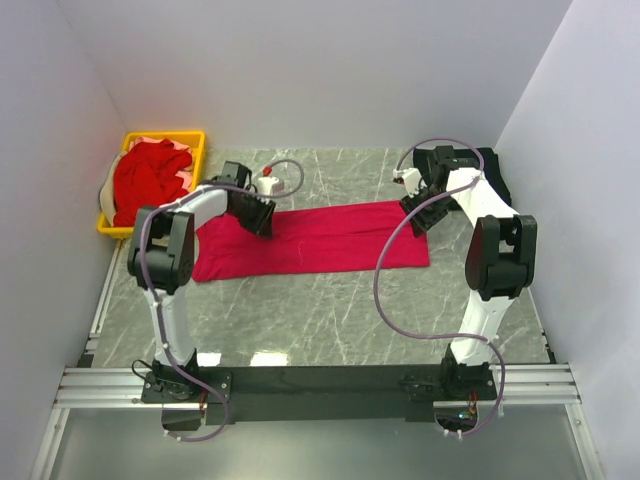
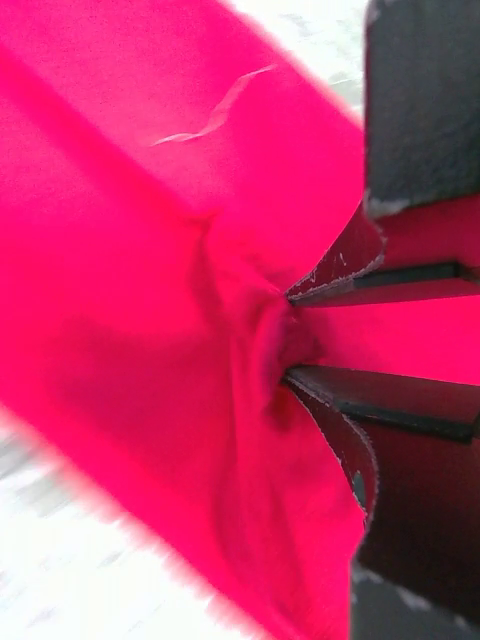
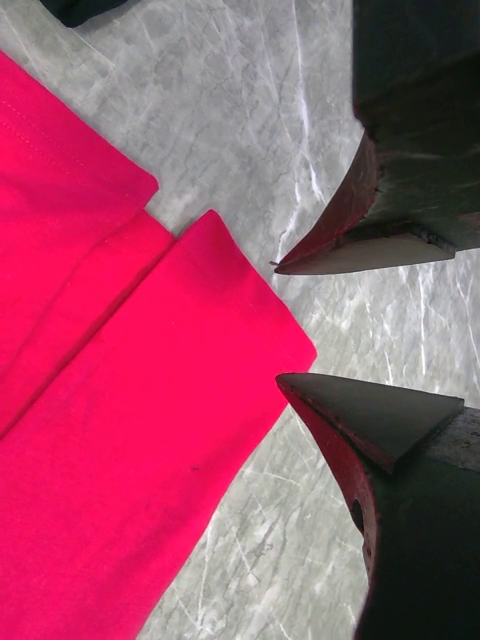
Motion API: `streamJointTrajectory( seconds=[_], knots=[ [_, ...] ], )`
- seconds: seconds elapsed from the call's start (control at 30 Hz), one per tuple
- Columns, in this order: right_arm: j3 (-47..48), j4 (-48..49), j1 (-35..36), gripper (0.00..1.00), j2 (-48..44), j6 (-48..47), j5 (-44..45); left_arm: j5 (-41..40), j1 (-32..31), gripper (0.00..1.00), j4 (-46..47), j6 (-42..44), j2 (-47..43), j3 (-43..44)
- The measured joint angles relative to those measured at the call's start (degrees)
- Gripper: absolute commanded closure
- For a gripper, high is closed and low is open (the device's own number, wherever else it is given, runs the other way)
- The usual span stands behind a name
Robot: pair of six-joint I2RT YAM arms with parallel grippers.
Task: Fold and stack the t-shirts
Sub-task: Fold the tshirt
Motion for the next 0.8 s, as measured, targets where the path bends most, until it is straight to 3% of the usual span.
streamJointTrajectory(
  seconds=[0.17, 0.33, 0.5, 0.67, 0.8],
  knots=[
    [3.0, -0.8, 0.3, 0.47, 0.8, 0.9, -1.0, 1.3, 0.1, 0.58, 2.2, -2.7, 5.3, 9.4],
    [6.4, 0.3, 3.0, 0.45, 1.3, 3.1, -2.3, 4.2, 1.4, 0.55, 6.0, -5.3, 4.2, 12.0],
    [12.7, 2.3, 9.3, 0.43, 4.9, 7.6, -4.1, 5.4, 8.3, 0.52, 6.4, -5.6, 1.1, 11.9],
    [26.0, 4.3, 16.7, 0.43, 14.4, 14.8, -7.6, 5.1, 17.3, 0.52, 6.1, -5.5, 0.9, 12.1],
    [32.3, 4.9, 20.7, 0.43, 19.2, 18.9, -10.4, 5.2, 18.9, 0.53, 5.0, -5.5, 3.2, 12.9]
  ],
)
